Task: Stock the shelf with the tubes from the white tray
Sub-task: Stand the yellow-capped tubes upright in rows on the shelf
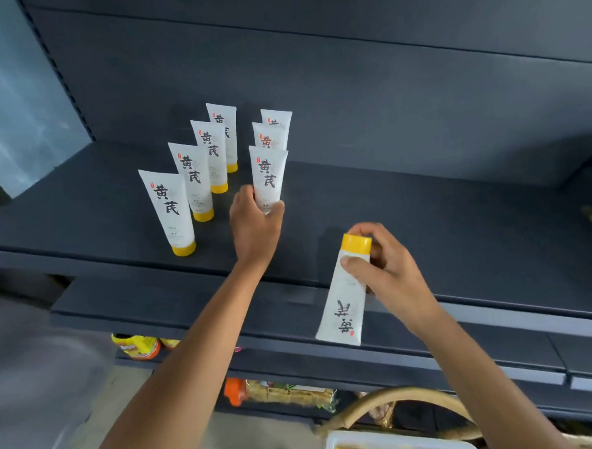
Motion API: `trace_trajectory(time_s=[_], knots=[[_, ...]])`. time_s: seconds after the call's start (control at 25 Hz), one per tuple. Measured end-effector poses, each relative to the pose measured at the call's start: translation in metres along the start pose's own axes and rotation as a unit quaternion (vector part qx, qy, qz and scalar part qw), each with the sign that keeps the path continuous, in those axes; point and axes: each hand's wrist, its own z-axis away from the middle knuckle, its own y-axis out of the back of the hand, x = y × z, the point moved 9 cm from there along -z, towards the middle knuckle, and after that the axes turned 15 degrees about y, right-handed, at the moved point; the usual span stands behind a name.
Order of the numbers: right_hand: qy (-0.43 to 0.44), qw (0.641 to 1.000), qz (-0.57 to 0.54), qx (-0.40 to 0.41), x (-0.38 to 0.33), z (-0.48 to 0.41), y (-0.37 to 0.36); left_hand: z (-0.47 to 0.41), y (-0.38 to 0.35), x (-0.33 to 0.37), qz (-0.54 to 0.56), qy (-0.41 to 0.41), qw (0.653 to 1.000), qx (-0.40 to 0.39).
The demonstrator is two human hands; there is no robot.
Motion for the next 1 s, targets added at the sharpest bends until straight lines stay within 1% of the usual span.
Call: trace_trajectory(time_s=[0.16, 0.28, 0.44, 0.72, 0.84, 0.92, 1.0], knots=[[0.016, 0.998, -0.044, 0.04, -0.006, -0.028, 0.001, -0.008, -0.004, -0.004, -0.006, 0.039, 0.999, -0.019], [0.016, 0.993, -0.071, 0.089, -0.008, -0.042, 0.008, -0.011, -0.002, -0.003, -0.012, 0.053, 0.998, -0.017], [0.022, 0.988, -0.09, 0.124, -0.008, -0.051, 0.015, -0.019, 0.0, -0.007, -0.041, 0.067, 0.997, -0.003], [0.035, 0.967, -0.146, 0.205, 0.0, -0.052, 0.026, -0.013, 0.004, -0.009, -0.022, 0.035, 0.999, -0.003], [0.039, 0.957, -0.186, 0.219, 0.002, -0.049, 0.026, -0.011, 0.007, -0.009, -0.021, 0.05, 0.998, -0.011], [0.049, 0.946, -0.227, 0.227, -0.001, -0.047, 0.023, -0.001, 0.018, -0.01, -0.032, 0.057, 0.998, 0.016], [0.056, 0.932, -0.273, 0.231, -0.003, -0.044, 0.014, 0.032, 0.033, -0.008, 0.011, 0.048, 0.997, 0.051]])
